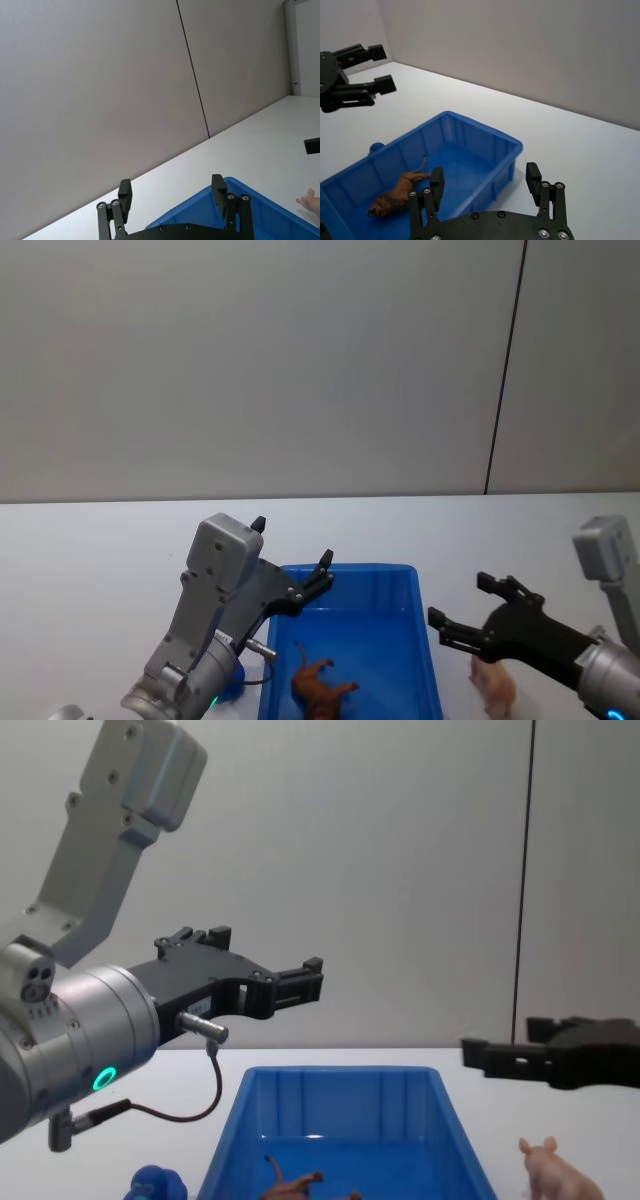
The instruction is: Pick up the two dolls from the table and place them into the box.
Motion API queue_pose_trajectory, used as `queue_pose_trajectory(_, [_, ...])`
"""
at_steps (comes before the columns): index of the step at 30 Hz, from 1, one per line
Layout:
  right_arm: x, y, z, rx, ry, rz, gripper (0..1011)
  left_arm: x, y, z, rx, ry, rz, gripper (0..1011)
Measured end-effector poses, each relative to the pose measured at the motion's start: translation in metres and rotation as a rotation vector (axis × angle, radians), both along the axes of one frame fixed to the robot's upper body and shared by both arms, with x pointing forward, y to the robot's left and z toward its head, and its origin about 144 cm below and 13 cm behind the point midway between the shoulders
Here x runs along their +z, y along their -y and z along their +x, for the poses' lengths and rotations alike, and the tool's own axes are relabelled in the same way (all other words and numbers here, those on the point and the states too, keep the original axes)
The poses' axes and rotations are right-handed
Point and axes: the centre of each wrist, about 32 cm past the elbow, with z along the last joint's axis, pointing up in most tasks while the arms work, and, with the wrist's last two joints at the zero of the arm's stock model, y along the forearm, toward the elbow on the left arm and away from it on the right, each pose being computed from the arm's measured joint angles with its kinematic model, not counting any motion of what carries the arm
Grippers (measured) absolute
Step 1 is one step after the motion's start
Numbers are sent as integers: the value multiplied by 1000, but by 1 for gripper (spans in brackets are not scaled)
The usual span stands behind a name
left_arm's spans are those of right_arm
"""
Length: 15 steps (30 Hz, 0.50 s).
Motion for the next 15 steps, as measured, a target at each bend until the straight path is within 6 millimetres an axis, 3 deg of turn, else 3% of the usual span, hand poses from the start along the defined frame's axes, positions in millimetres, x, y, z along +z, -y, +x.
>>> queue_pose_trajectory(15, [-12,26,-16,-77,-76,-35,1001,0,0,0,0,0,0,1003])
